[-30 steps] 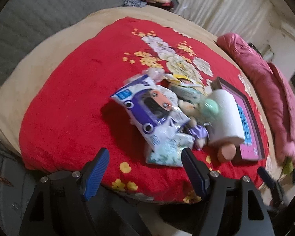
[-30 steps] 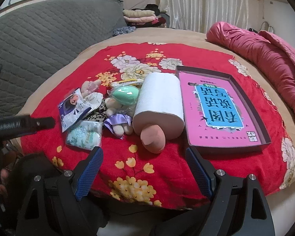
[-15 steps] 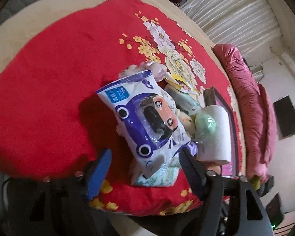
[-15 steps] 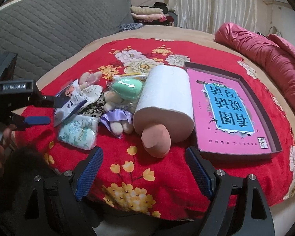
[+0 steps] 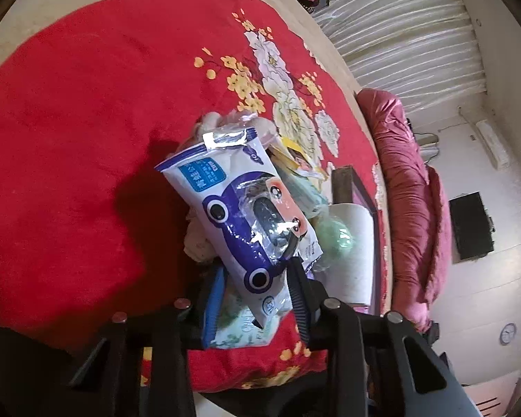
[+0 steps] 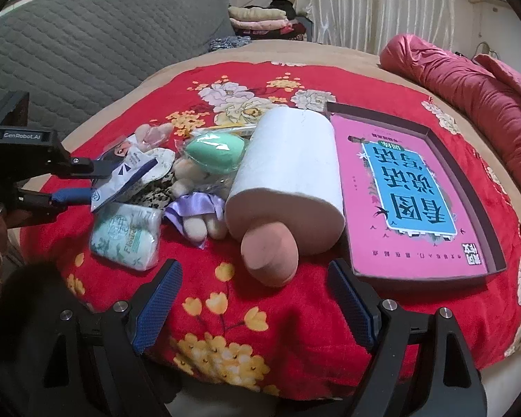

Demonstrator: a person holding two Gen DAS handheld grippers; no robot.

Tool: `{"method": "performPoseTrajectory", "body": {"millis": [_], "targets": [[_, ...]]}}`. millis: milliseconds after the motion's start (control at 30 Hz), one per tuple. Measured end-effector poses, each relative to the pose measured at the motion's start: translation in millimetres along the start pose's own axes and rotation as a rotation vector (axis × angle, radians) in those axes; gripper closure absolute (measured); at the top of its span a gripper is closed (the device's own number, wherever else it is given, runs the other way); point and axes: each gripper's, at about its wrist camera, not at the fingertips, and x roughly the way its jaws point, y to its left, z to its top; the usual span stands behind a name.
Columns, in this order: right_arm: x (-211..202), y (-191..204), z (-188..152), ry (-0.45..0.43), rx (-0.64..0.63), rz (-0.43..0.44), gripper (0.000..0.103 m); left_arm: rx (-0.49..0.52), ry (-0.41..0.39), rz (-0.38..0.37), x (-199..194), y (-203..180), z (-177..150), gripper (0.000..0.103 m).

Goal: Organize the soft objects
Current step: 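Grasp the blue-and-white cartoon wipe pack with the left gripper, then carry the wipe pack with the left gripper while the right gripper grasps the peach sponge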

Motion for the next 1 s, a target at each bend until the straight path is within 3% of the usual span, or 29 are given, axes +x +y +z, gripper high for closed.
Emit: {"method": "performPoseTrajectory", "body": {"millis": [67,300,467,533,1000], "targets": [[4.4,-1.0,2.7,0.0,-0.006,-0.003,0.017,0.003,-0.003,-0.006,0.3,-0.1,0.3,0.079],[24.7,-5.5,8.2,0.016,-0.012,0.009,0.018,0.003,-0.025,-0.027,-4.1,3.8,1.0,0.091],[37.4,-2.7,9.0,0.044,-0.046,0.049,0.051,0.017,-0.016,-0.028,-2.4,3.5,-0.3,0.091],[42.5,-0.4,8.3,0.057,-0.065,0.041,0.058,0.017,-0.014,-0.033,-1.5,2.8,-1.3,0.092],[15.6,-2.5,7.3,-0.042,-0.061,0.138,0.061,0.084,-0.065,-0.037,-8.3,-11.5,-5.1,0.097]]}}
